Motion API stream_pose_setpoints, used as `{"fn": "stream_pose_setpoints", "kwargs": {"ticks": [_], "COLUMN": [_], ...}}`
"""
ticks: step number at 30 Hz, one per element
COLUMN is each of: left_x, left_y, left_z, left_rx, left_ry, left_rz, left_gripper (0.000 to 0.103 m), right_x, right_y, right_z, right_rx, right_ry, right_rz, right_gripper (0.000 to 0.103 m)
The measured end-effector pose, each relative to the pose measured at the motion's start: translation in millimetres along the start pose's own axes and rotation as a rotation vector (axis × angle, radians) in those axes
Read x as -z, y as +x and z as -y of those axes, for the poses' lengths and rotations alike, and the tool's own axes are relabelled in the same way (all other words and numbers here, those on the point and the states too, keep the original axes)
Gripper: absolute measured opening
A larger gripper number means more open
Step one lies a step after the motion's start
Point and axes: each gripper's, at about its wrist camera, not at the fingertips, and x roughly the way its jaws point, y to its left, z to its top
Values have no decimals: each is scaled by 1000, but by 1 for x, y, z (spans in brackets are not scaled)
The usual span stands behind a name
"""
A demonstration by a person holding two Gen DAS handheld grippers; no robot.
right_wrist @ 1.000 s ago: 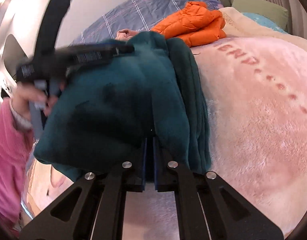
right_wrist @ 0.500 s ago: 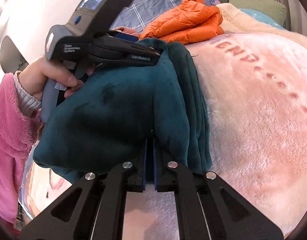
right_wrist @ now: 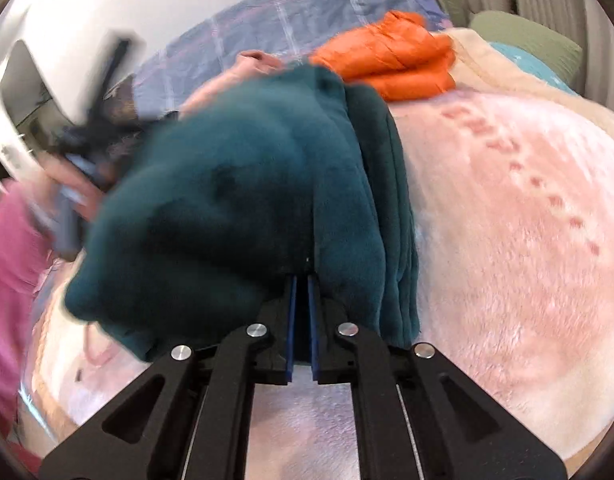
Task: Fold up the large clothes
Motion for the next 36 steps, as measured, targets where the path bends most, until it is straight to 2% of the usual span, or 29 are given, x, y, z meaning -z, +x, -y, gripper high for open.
{"fn": "stream_pose_setpoints", "kwargs": {"ticks": [1,2,3,4,6,9,11,12,13,14,15,16,19,21,22,23,25,26,27,28,30,31,33,36], "left_x": [3,2,1,0,-4,-5,-3,-1,-2,-1,-2,0,-8,-20,-27,-32,-43,-49,-52,-53,-42,-42,-50,-45], "left_y": [4,3,4,3,1,0,-2,-1,-1,-2,-4,-10,-26,-46,-60,-68,-80,-78,-66,-40,28,35,34,31], "left_z": [-4,-5,-1,5,13,17,13,7,2,-2,-6,-11,-21,-21,-14,-6,19,36,53,70,95,96,91,88], "left_rx": [22,56,50,31,-3,-31,-25,-19,-17,-51,-85,-107,-57,26,82,108,144,143,140,131,16,5,39,37], "left_ry": [-56,-89,-69,-36,19,37,14,-2,-23,-63,-92,-130,-198,-233,-218,-193,-102,-38,28,89,193,201,165,157], "left_rz": [12,26,27,23,7,14,31,42,57,86,109,139,158,205,245,266,300,298,259,175,-48,-45,-67,-44], "left_gripper": [6,4,2,1,0,0,0,0,0,10,29,34,36,35,35,38,54,66,68,70,74,74,74,74], "right_x": [-8,-18,-27,-34,-58,-81,-90,-88,-81,-74,-74,-75,-77,-79,-80,-80,-74,-74,-71,-71,-68,-67,-64,-63], "right_y": [-5,-15,-26,-34,-56,-53,-19,19,43,51,50,46,42,42,41,41,42,42,41,41,44,47,45,43], "right_z": [1,-1,-2,-4,-14,-26,-25,-18,-11,-3,6,10,12,10,9,8,7,8,7,8,8,8,8,4], "right_rx": [5,20,11,-1,0,-7,20,83,85,81,59,34,16,26,26,26,23,22,20,17,14,32,30,40], "right_ry": [-3,5,16,19,-9,-47,-49,-37,-17,7,41,73,70,55,58,60,65,65,63,63,67,61,73,58], "right_rz": [-4,-13,5,33,138,220,161,63,42,93,112,104,89,89,90,93,109,114,116,119,105,116,142,148], "right_gripper": [10,18,24,36,40,40,40,40,41,41,41,41,41,41,41,42,42,42,42,42,42,42,42,42]}}
